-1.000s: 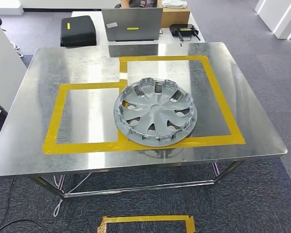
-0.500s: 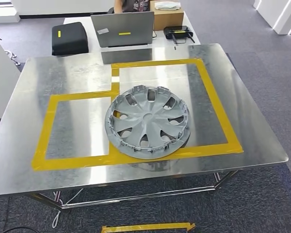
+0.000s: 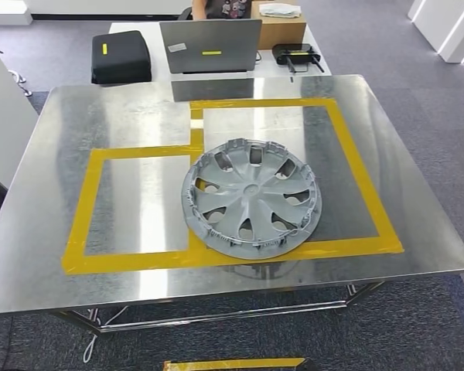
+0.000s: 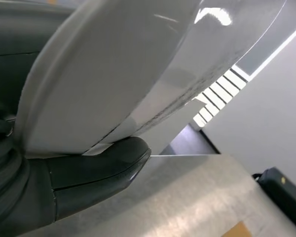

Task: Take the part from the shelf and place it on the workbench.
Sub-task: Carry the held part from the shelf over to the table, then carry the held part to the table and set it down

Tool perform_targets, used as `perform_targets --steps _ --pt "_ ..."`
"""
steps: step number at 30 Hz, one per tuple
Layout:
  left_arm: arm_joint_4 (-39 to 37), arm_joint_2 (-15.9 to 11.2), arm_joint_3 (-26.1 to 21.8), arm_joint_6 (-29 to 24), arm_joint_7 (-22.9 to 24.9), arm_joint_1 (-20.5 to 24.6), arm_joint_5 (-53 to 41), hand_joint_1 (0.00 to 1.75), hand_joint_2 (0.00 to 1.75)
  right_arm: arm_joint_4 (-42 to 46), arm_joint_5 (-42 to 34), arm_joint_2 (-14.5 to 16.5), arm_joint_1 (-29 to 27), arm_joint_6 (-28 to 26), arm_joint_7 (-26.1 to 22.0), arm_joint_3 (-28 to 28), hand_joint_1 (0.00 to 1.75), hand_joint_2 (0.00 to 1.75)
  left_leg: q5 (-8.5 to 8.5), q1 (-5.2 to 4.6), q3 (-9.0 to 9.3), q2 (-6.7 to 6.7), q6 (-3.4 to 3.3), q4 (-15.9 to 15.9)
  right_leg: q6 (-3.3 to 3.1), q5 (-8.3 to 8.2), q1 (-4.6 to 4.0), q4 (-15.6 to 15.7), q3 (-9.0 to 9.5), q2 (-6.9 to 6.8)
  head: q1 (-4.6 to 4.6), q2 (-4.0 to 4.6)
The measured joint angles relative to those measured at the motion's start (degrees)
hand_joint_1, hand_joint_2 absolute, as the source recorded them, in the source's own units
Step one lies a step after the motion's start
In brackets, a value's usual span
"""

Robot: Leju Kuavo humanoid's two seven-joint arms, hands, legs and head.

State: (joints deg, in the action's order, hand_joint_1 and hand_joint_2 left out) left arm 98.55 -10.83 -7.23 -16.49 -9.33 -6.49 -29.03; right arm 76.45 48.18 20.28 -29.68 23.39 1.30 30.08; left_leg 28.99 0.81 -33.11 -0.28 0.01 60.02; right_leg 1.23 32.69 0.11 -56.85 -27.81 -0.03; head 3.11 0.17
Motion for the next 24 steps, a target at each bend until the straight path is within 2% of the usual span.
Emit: perform_targets --steps 5,12,17,21,24 --pt "-9.0 -3.6 4.5 4.1 2.7 8.3 -7.9 1.75 1.75 -2.2 3.6 -1.0 1.7 2.1 -3.3 1.4 0.0 1.75 -0.1 -0.01 0.08 0.0 -0.17 0.0 0.37 -0.13 0.01 0.0 0.05 -0.01 -0.02 0.0" --pt "-17.7 -4.8 11.0 5.6 4.3 17.5 -13.8 1.75 1.75 -5.3 6.6 -2.3 3.4 2.3 -5.4 2.9 0.0 1.75 -0.19 0.06 0.19 0.03 -0.12 -0.1 0.41 -0.16 -0.05 0.0 0.09 -0.04 -0.02 0.0" --pt "-23.8 -3.9 15.9 6.0 5.1 24.0 -17.6 1.75 1.75 -7.0 8.6 -2.4 4.6 2.2 -6.7 3.7 0.0 1.75 -0.26 0.07 0.22 0.05 -0.06 -0.2 0.41 -0.17 -0.06 0.0 0.15 0.02 -0.03 0.0" --pt "-29.0 -1.6 20.2 7.0 6.1 29.4 -20.8 1.75 1.75 -8.4 10.1 -2.5 5.7 1.8 -7.7 4.2 0.0 1.75 -0.27 0.07 0.23 0.02 -0.05 -0.2 0.41 -0.17 -0.06 0.0 0.08 -0.01 -0.03 0.0" --pt "-33.3 0.4 24.6 9.7 6.4 33.4 -25.0 1.75 1.75 -9.7 11.6 -2.6 6.6 1.3 -8.5 4.9 0.0 1.75 -0.27 0.06 0.23 0.02 -0.05 -0.2 0.42 -0.17 -0.05 0.0 0.14 -0.03 -0.03 0.0"
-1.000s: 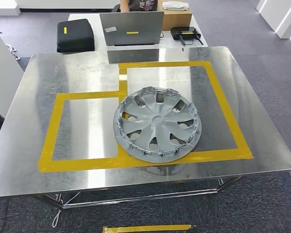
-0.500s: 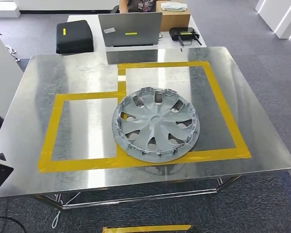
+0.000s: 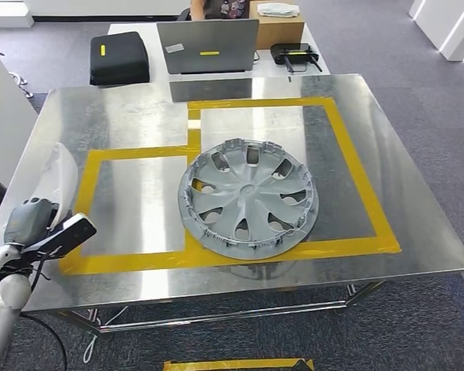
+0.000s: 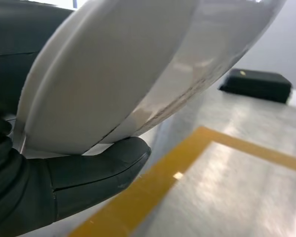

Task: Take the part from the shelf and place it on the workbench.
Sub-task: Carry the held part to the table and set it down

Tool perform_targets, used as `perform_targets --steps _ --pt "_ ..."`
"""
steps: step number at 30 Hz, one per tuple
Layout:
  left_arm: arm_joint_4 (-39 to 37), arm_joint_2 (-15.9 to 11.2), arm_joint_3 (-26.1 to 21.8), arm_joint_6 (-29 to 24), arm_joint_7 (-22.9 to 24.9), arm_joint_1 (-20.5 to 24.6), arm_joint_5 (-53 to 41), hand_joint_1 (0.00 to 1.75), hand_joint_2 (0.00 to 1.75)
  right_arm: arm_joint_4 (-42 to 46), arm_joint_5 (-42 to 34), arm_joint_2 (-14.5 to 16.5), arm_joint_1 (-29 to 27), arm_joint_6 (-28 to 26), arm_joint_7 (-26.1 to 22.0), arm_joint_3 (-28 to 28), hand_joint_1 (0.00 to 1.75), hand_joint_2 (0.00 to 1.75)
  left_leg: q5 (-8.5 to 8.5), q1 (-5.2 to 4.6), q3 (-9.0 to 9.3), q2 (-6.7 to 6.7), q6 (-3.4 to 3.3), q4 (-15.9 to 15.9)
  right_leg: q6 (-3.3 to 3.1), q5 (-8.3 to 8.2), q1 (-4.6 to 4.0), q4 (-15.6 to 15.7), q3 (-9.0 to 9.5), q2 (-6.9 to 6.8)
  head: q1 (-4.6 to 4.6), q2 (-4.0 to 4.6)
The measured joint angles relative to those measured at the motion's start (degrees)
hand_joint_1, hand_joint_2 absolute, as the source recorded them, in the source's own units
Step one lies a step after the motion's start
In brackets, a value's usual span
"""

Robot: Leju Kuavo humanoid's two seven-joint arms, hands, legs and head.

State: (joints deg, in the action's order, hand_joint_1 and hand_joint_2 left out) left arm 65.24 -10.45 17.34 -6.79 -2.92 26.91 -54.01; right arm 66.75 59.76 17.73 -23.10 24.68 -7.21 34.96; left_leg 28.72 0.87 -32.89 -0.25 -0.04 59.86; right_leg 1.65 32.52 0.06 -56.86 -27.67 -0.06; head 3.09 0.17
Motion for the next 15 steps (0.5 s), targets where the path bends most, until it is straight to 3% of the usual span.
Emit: perform_targets --steps 9,13,15 --pt "-7.5 4.0 12.5 4.1 -0.5 6.2 -8.0 1.75 1.75 -4.2 3.2 -0.4 2.5 -1.1 -1.9 2.6 0.0 1.75 -0.07 -0.03 0.0 0.07 -0.04 0.0 0.11 -0.09 0.02 0.0 0.57 0.15 -0.01 0.0" --pt "-9.2 4.7 16.1 4.7 -0.6 6.6 -9.3 0.0 1.75 -5.8 4.4 -0.6 3.3 -1.2 -2.6 3.7 0.0 0.0 -0.08 -0.02 0.0 0.07 -0.03 0.0 0.11 -0.09 0.01 0.0 0.56 0.13 -0.01 0.0" --pt "-10.0 4.8 17.4 4.8 -0.5 6.6 -9.9 0.0 1.75 -6.4 4.9 -0.6 3.6 -1.2 -2.9 4.3 0.0 0.0 -0.09 -0.02 0.01 0.07 -0.02 0.0 0.11 -0.09 0.0 0.0 0.55 0.14 -0.01 0.0"
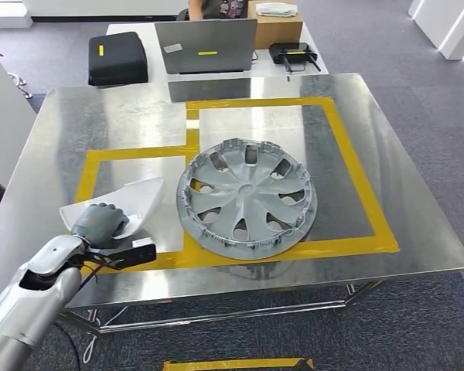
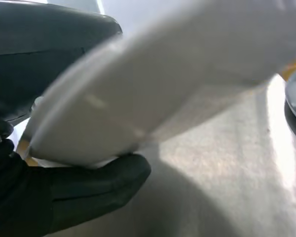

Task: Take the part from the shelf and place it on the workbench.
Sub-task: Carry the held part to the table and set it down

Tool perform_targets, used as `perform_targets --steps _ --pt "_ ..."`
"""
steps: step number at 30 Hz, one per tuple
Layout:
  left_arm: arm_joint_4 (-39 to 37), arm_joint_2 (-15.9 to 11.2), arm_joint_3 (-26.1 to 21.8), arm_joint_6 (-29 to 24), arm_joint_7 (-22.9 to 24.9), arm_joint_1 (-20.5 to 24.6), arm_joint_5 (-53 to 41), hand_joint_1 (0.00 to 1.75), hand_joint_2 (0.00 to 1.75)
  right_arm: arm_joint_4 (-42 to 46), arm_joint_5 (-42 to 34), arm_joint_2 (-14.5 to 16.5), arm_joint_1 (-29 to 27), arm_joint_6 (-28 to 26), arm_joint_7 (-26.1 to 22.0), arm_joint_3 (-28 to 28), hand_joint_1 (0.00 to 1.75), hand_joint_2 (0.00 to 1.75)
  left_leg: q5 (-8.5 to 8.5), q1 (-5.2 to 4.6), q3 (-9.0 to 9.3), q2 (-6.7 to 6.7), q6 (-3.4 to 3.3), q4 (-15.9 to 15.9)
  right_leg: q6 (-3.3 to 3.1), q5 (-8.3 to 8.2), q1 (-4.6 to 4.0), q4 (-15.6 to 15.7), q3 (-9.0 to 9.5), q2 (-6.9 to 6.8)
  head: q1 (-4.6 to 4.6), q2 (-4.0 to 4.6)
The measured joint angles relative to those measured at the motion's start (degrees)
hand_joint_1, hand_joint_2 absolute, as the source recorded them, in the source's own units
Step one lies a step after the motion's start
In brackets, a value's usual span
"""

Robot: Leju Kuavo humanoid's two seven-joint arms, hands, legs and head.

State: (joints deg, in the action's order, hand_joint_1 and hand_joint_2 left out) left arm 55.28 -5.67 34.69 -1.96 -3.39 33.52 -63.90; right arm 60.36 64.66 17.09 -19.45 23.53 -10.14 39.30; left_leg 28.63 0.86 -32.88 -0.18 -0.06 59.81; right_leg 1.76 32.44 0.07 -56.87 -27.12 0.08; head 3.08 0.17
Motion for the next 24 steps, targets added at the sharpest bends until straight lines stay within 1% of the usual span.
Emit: perform_targets --steps 5,9,11,14,16,18,19,22,24 --pt "-1.5 -0.1 1.5 -0.3 1.0 0.0 -0.5 0.0 1.75 -0.6 1.1 0.0 0.4 0.3 -0.5 1.3 0.0 0.0 -0.02 0.0 0.01 0.0 0.01 0.0 0.0 0.0 -0.01 0.0 0.02 -0.03 0.0 0.0" --pt "-1.9 -0.4 1.5 -1.6 2.2 -0.2 -0.4 0.0 0.0 -0.6 2.0 0.0 0.4 1.2 -0.9 2.4 0.0 0.0 -0.02 0.0 0.03 -0.01 0.01 -0.1 0.0 0.0 -0.01 0.0 0.06 -0.05 0.01 0.0" --pt "-1.2 -0.6 0.9 -2.8 2.3 -1.1 1.3 0.0 0.0 -0.4 2.4 0.3 0.4 1.9 -0.9 3.1 0.0 0.0 -0.02 -0.02 0.08 0.0 0.01 -0.1 0.0 0.01 -0.01 0.0 0.08 -0.02 0.01 0.0" --pt "2.9 -0.7 -1.3 -4.0 2.7 -4.6 5.3 0.0 0.0 0.5 1.9 1.1 0.1 3.0 -0.4 4.2 0.0 0.0 -0.02 -0.04 0.1 0.0 0.01 -0.1 0.0 0.01 -0.01 0.0 0.07 -0.02 0.0 0.0" --pt "6.3 -0.7 -2.8 -4.5 3.0 -6.7 7.2 0.0 0.0 1.1 0.1 1.3 -0.2 3.0 0.7 4.4 0.0 0.0 -0.02 -0.04 0.1 0.0 0.01 -0.1 -0.02 0.03 -0.01 0.0 0.06 -0.07 0.02 0.0" --pt "10.3 -0.7 -4.2 -6.0 2.6 -8.9 9.1 0.0 0.0 1.8 -3.1 1.6 -0.8 2.2 2.7 4.2 0.0 0.0 0.02 -0.1 0.11 0.0 -0.02 -0.1 -0.02 0.04 0.04 0.0 0.09 -0.06 0.04 0.0" --pt "13.6 -0.8 -5.0 -7.3 2.0 -10.8 10.4 0.0 0.0 2.5 -5.5 1.8 -1.5 1.4 4.3 3.5 0.0 0.0 0.07 -0.18 0.15 0.01 -0.08 -0.1 0.01 0.05 0.12 0.0 0.11 0.0 0.0 0.0" --pt "27.1 -1.2 -8.8 -13.7 -1.4 -19.5 15.6 0.0 0.0 6.1 -15.4 2.4 -5.6 -2.1 11.2 -1.1 0.0 0.0 0.32 -0.42 0.21 0.05 -0.34 0.0 0.26 0.18 0.36 0.0 0.17 0.08 0.02 0.0" --pt "35.2 -1.7 -11.3 -18.2 -4.3 -25.2 18.7 0.0 0.0 8.2 -19.5 2.6 -7.7 -3.2 13.6 -4.2 0.0 0.0 0.51 -0.59 0.24 0.1 -0.57 0.0 0.43 0.28 0.52 0.1 0.17 0.16 0.07 0.0"
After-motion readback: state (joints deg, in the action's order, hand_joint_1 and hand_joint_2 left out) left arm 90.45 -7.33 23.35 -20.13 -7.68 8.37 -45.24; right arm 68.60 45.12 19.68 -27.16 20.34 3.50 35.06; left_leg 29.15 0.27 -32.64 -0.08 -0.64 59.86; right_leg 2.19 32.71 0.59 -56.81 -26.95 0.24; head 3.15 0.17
